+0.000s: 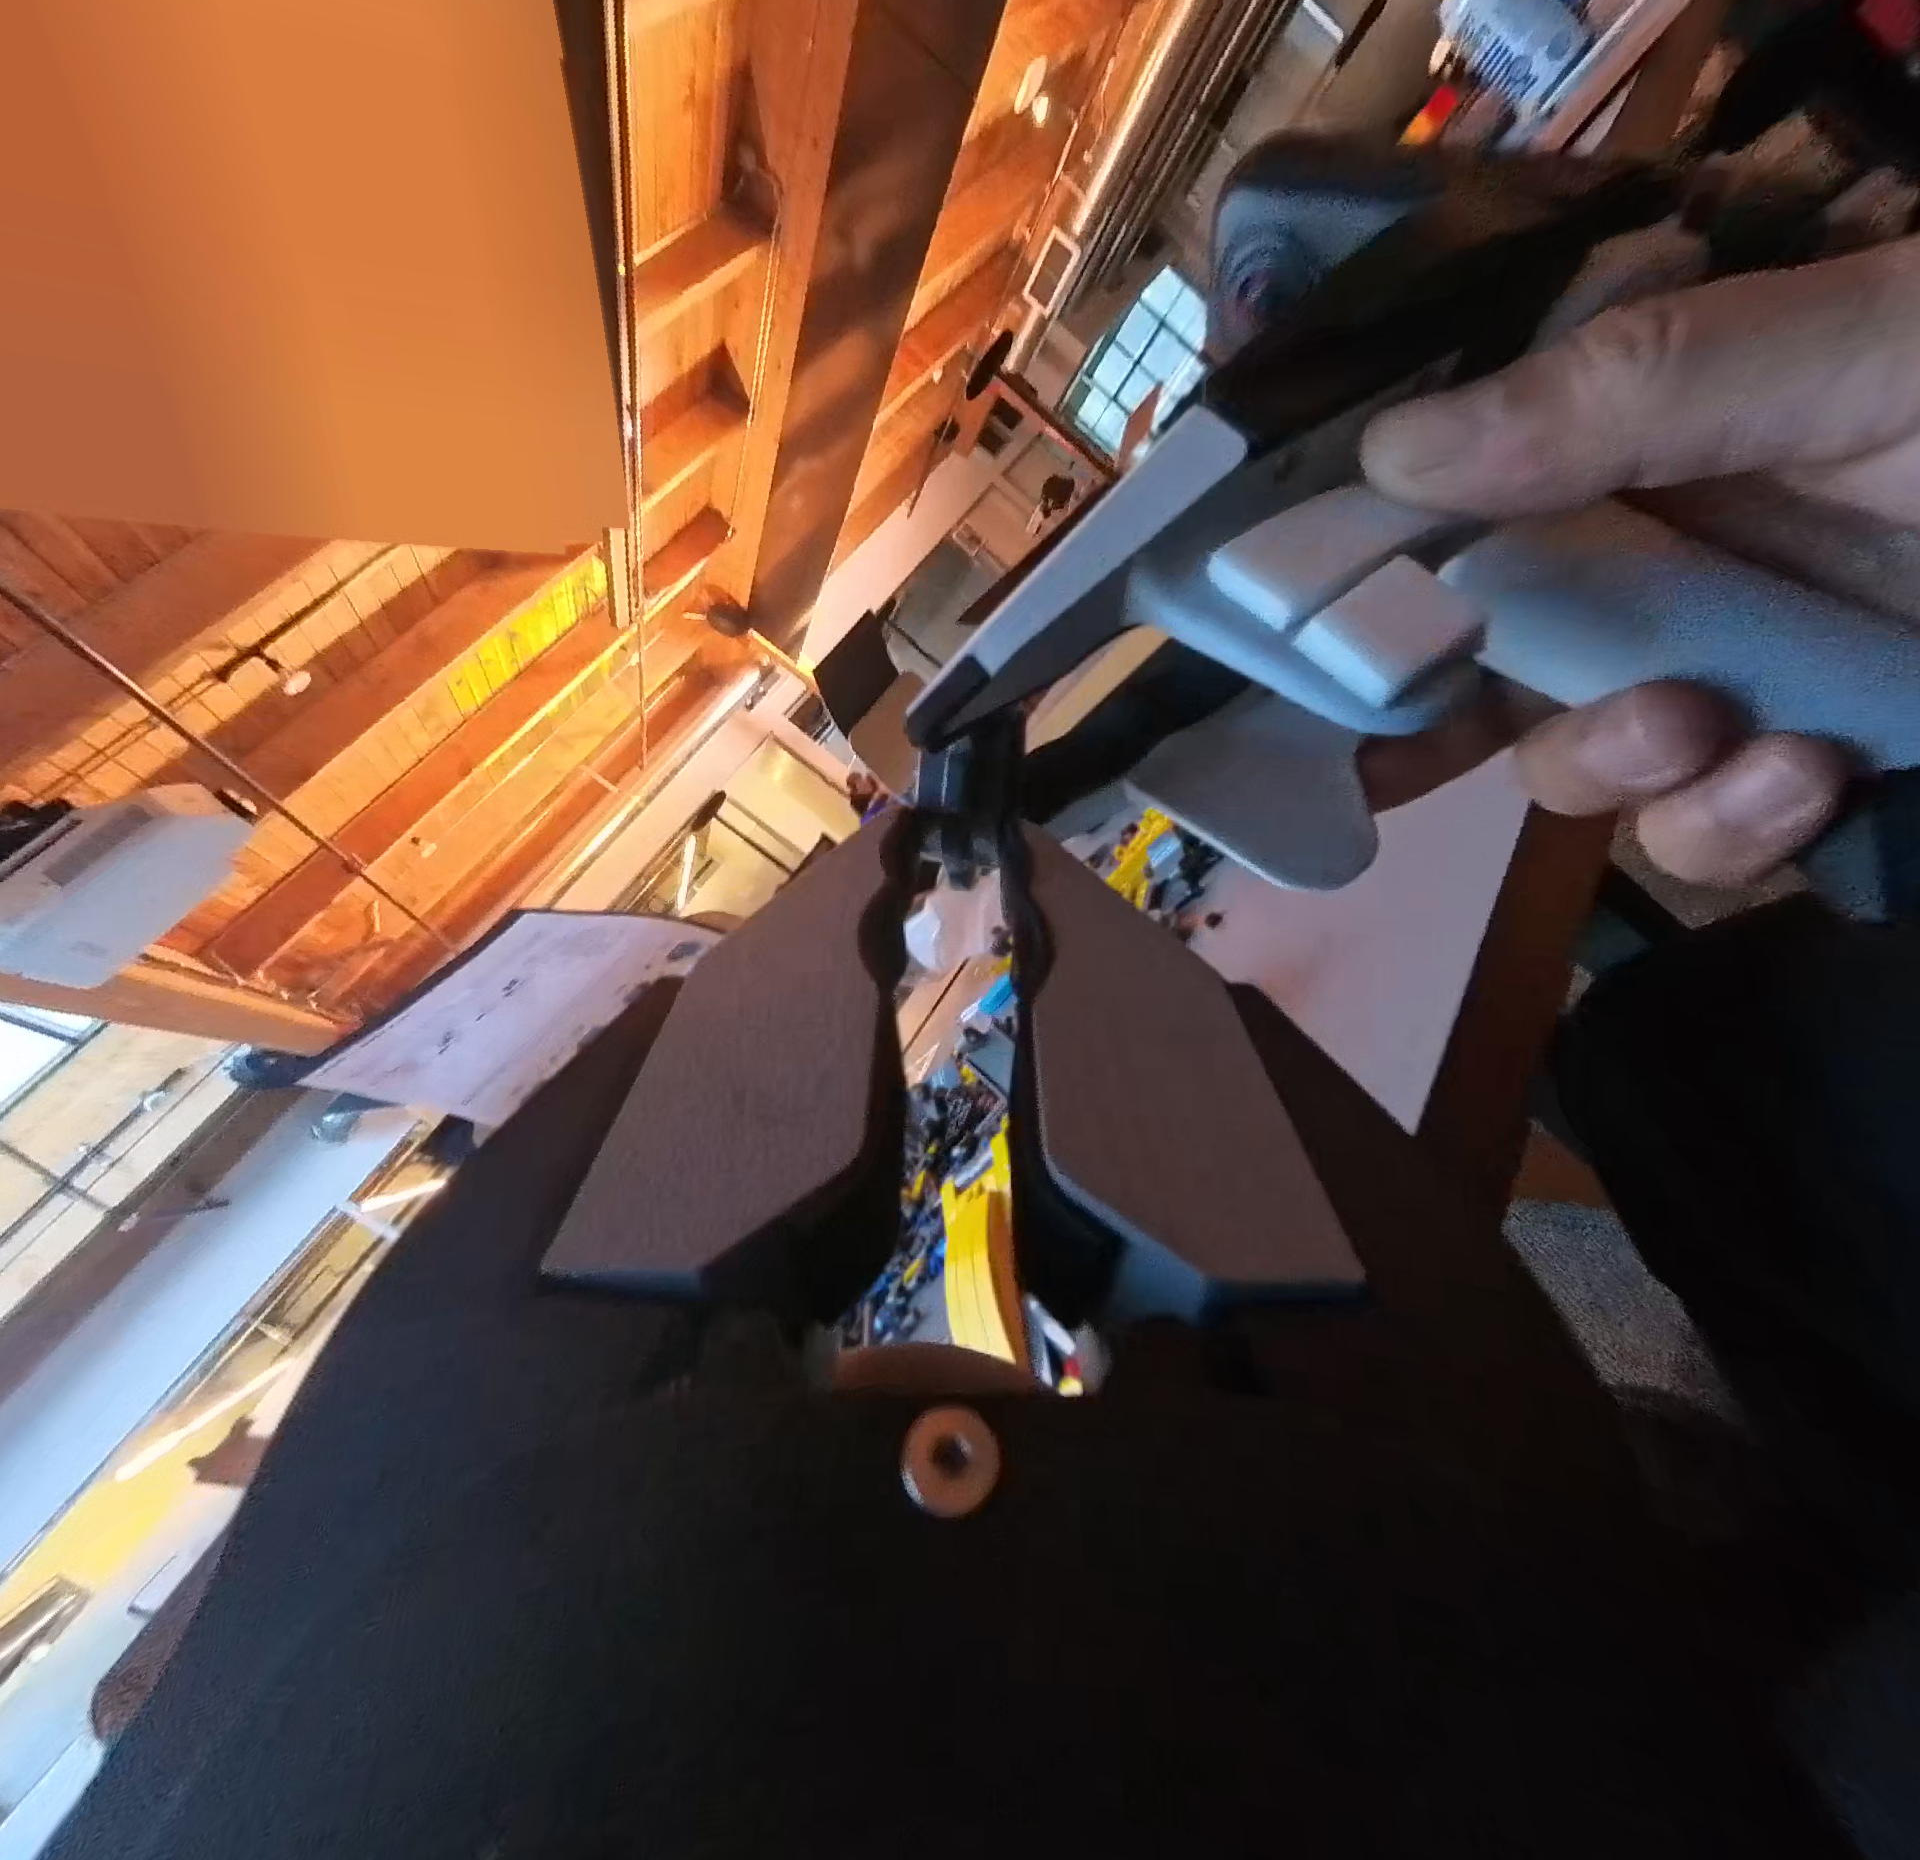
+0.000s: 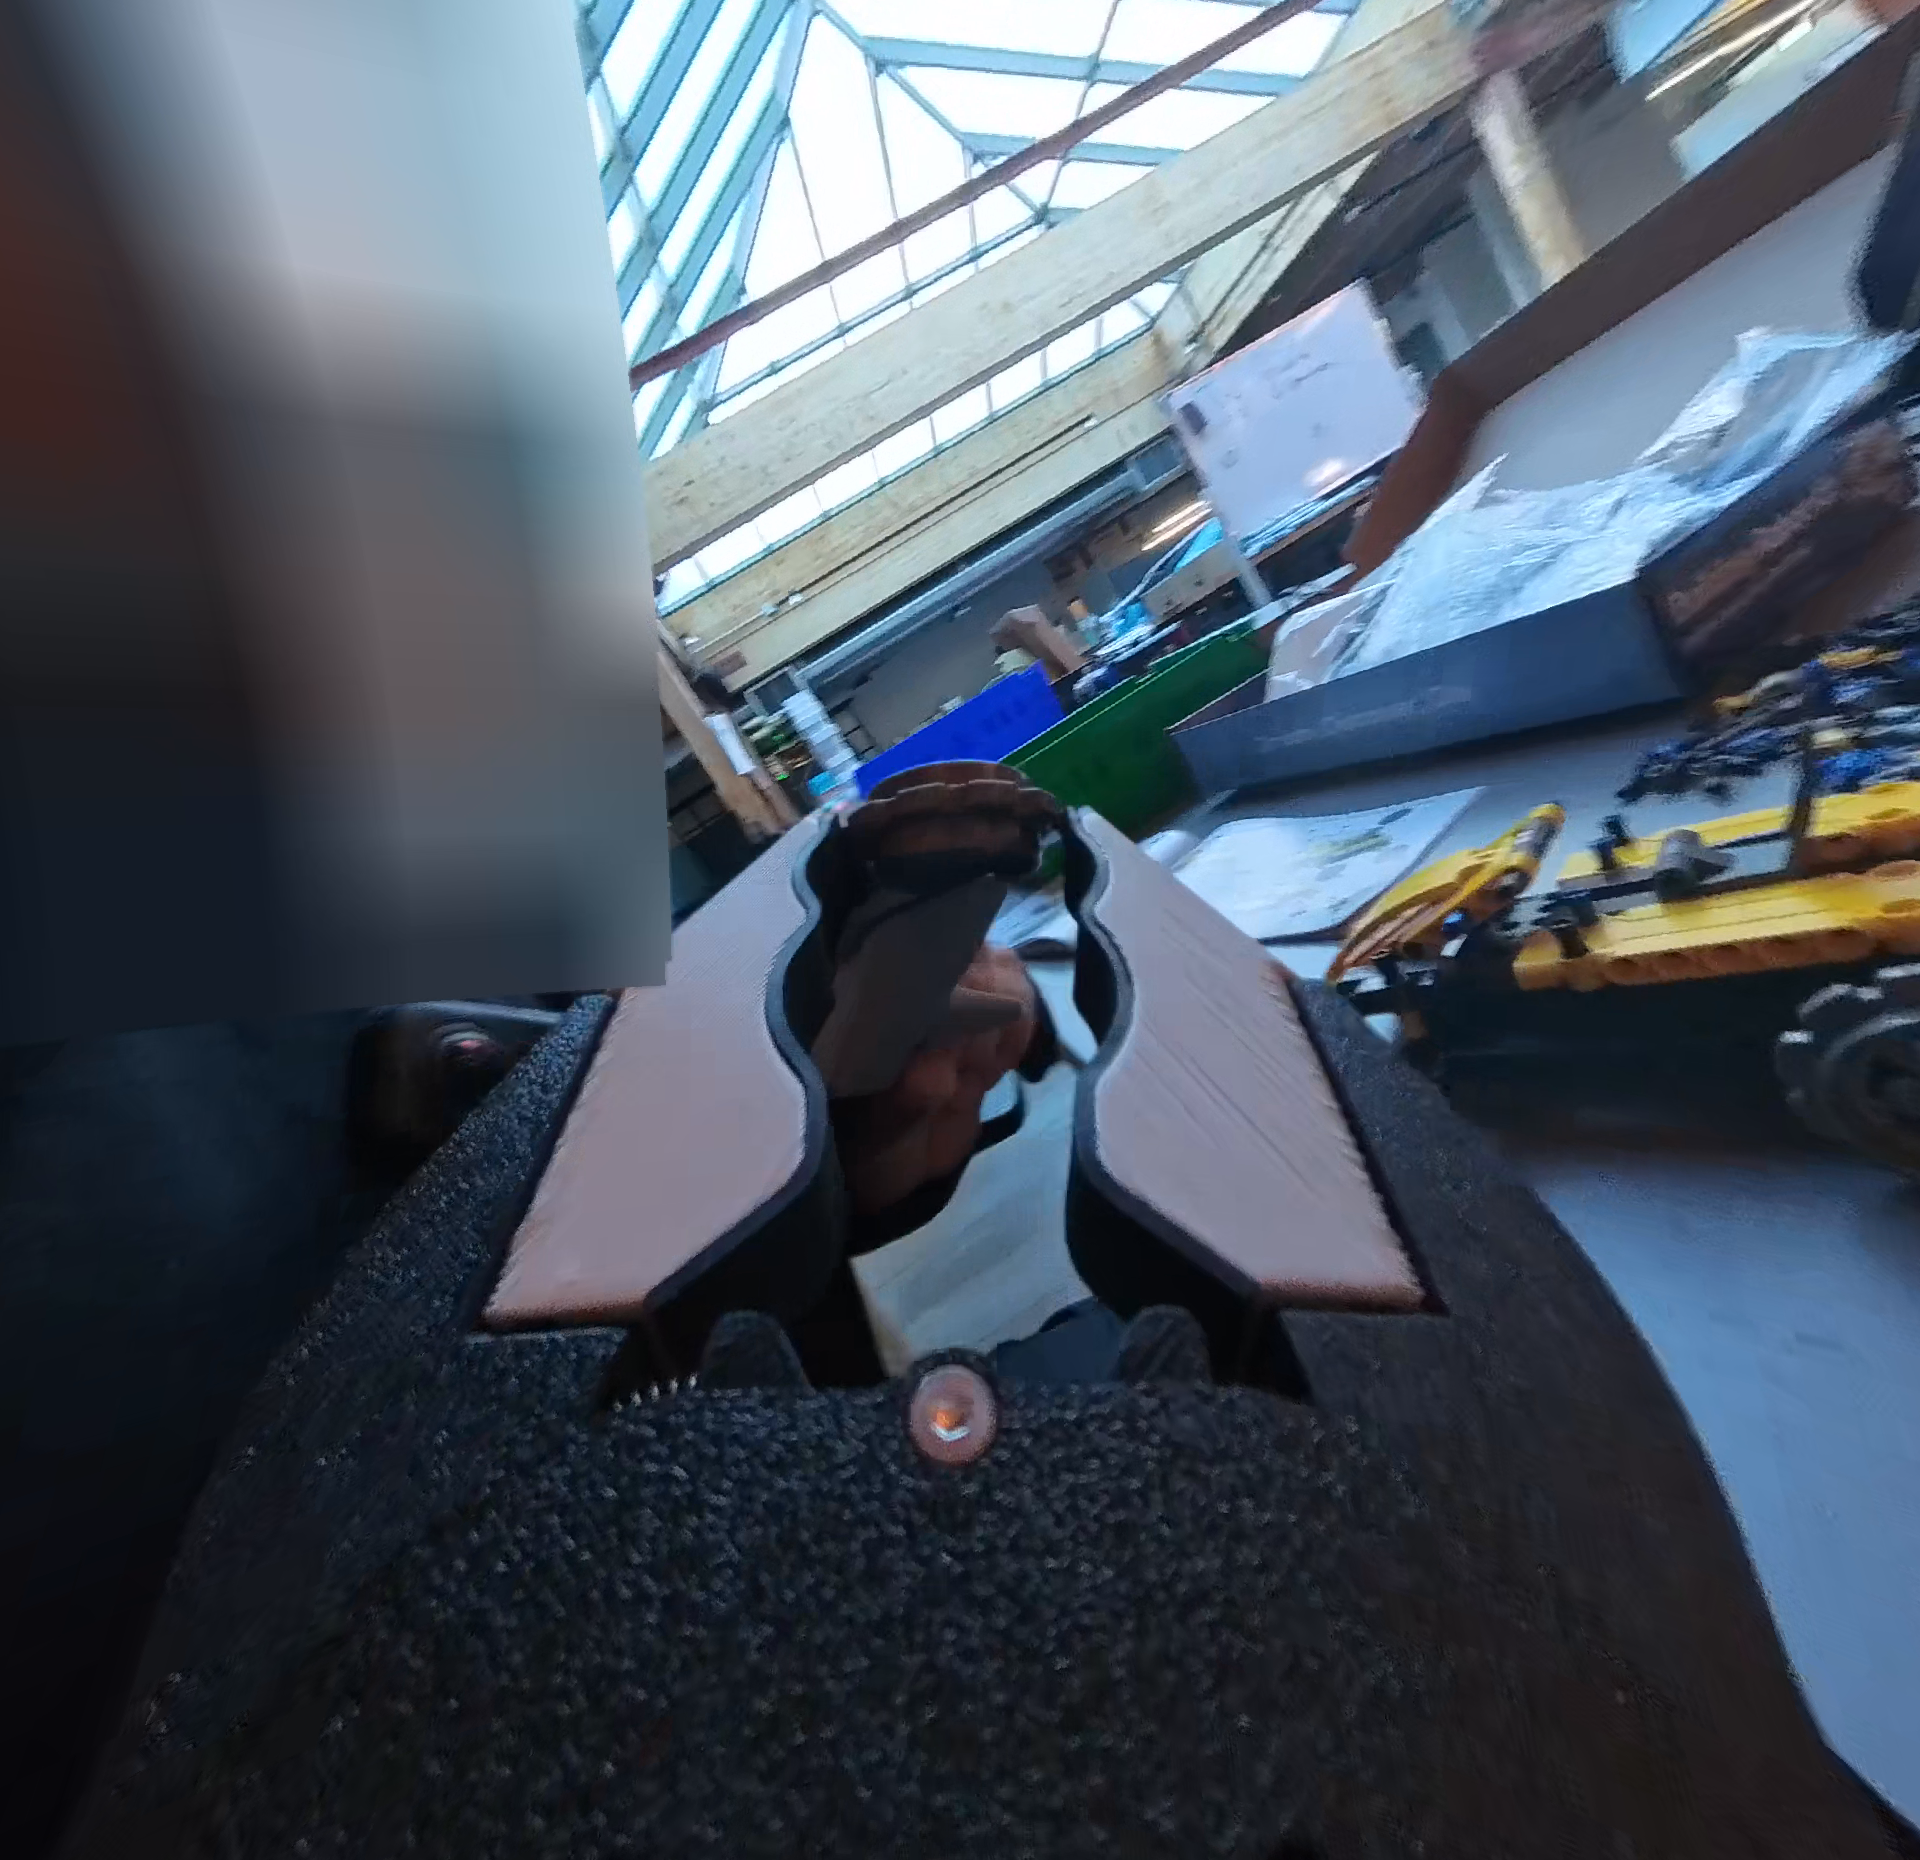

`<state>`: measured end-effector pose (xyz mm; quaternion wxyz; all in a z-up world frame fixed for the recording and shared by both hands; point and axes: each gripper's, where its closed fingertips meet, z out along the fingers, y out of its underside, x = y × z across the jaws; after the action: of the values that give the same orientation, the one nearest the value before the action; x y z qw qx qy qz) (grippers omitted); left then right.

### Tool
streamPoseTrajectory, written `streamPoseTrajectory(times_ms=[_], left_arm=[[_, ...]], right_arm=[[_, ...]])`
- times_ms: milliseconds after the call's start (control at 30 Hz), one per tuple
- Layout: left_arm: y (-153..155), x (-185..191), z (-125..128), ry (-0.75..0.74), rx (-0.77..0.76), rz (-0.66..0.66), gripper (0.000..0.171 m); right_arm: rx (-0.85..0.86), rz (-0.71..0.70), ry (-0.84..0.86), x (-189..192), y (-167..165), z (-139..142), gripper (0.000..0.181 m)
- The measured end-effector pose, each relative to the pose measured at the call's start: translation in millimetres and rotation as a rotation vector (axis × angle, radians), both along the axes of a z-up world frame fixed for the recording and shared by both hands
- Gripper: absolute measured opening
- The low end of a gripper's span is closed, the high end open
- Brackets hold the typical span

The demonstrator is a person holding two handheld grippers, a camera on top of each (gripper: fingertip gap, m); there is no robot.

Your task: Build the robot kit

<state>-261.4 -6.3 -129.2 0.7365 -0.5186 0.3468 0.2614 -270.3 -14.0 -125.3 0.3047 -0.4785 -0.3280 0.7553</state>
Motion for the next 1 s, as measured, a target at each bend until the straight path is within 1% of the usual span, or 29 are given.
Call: streamPoseTrajectory(times_ms=[133, 200, 500, 600, 667, 700, 733, 800, 833, 867, 900, 933, 967, 1000], left_arm=[[6.7, -4.7, -2.1, -0.038, -0.043, 0.041, 0.011], [6.1, -4.3, -0.5, -0.058, -0.047, 0.035, 0.011], [2.5, 0.8, 4.6, -0.160, -0.073, 0.026, 0.012], [1.8, 1.7, 3.5, -0.167, -0.062, 0.031, 0.012], [0.9, 3.2, 1.5, -0.172, -0.062, 0.012, 0.012], [0.4, 5.8, -2.0, -0.164, -0.076, -0.009, 0.016], [0.3, 9.8, -9.8, -0.148, -0.119, -0.036, 0.026], [-1.2, 16.9, -35.8, -0.135, -0.294, -0.098, 0.049], [-2.1, 11.1, -47.3, -0.138, -0.381, -0.086, 0.052], [-2.1, 0.1, -53.2, -0.155, -0.437, -0.061, 0.054], [-0.8, -14.0, -54.7, -0.185, -0.475, -0.043, 0.058], [1.9, -30.7, -54.4, -0.228, -0.516, -0.024, 0.057], [6.3, -47.1, -55.2, -0.280, -0.576, -0.007, 0.058], [12.1, -62.2, -57.9, -0.344, -0.651, 0.006, 0.063]], right_arm=[[0.128, -0.185, -0.069, -2.0, 8.5, -0.9, 0.041], [0.192, -0.224, -0.091, -3.8, 7.2, -0.7, 0.041], [0.218, -0.223, -0.066, -3.0, 4.4, 7.9, 0.041], [0.203, -0.197, -0.076, -2.7, 3.6, 6.3, 0.042], [0.206, -0.183, -0.087, -1.6, 3.1, 4.2, 0.041], [0.212, -0.179, -0.094, -0.2, 3.3, 2.5, 0.042], [0.221, -0.177, -0.107, 1.6, 4.2, -0.5, 0.041], [0.259, -0.201, -0.174, 4.8, 10.1, -14.4, 0.042], [0.286, -0.229, -0.228, 6.1, 15.5, -25.1, 0.042], [0.312, -0.257, -0.288, 7.2, 20.9, -37.2, 0.041], [0.331, -0.276, -0.345, 7.9, 25.1, -49.4, 0.042], [0.345, -0.291, -0.386, 8.3, 27.7, -59.4, 0.042], [0.353, -0.301, -0.410, 7.8, 28.7, -67.0, 0.042], [0.354, -0.300, -0.426, 6.1, 28.0, -73.1, 0.042]])
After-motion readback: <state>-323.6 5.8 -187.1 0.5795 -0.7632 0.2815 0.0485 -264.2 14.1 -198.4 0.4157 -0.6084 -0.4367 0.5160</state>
